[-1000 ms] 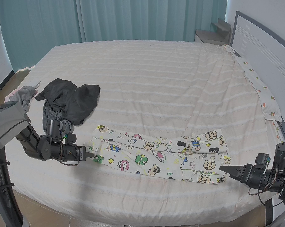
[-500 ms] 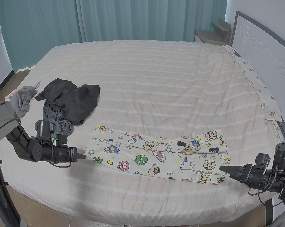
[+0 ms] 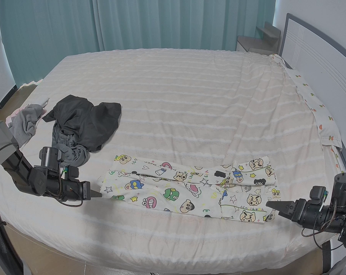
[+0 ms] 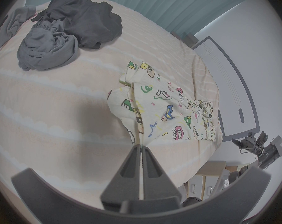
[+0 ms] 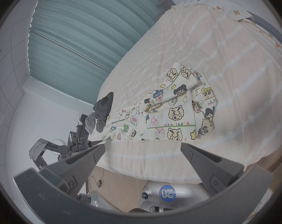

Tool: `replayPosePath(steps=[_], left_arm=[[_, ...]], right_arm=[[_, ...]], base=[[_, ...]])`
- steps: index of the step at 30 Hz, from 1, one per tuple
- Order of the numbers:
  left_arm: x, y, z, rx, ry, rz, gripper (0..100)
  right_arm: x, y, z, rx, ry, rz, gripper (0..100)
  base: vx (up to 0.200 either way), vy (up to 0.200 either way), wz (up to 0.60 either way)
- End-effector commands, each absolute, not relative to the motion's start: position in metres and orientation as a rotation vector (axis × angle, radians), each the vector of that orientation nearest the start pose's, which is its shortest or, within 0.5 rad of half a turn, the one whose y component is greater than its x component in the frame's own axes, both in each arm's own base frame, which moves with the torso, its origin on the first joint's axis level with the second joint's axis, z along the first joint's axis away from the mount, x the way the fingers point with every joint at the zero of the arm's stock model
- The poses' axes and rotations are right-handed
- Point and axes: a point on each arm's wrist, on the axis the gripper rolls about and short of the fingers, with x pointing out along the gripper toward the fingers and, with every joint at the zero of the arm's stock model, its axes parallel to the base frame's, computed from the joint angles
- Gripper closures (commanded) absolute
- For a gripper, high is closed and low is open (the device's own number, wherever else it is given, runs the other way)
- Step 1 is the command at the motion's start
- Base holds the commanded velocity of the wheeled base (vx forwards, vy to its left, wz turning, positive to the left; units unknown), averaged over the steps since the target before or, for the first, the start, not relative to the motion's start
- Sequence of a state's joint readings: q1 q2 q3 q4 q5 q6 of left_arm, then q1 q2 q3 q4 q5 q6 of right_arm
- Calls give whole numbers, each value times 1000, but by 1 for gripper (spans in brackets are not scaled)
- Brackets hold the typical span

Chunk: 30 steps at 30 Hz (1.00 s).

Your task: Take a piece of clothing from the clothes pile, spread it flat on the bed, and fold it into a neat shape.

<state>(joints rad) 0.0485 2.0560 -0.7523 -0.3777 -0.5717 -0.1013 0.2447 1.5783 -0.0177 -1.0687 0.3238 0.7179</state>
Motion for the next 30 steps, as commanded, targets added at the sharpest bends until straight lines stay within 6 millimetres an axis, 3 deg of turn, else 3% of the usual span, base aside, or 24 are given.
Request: replayPosePath(steps=[1, 18, 30], left_arm=[[317, 10, 44, -381, 902, -427, 100], [319, 19, 41, -390, 892, -403, 100], [336, 31, 77, -456, 761, -372, 100]], right_arm=[[158, 47, 75, 703, 695, 347, 0], [158, 47, 74, 701, 706, 346, 0], [158, 47, 74, 701, 705, 348, 0]], base=[[0, 0, 0], [0, 0, 0], [0, 0, 0]])
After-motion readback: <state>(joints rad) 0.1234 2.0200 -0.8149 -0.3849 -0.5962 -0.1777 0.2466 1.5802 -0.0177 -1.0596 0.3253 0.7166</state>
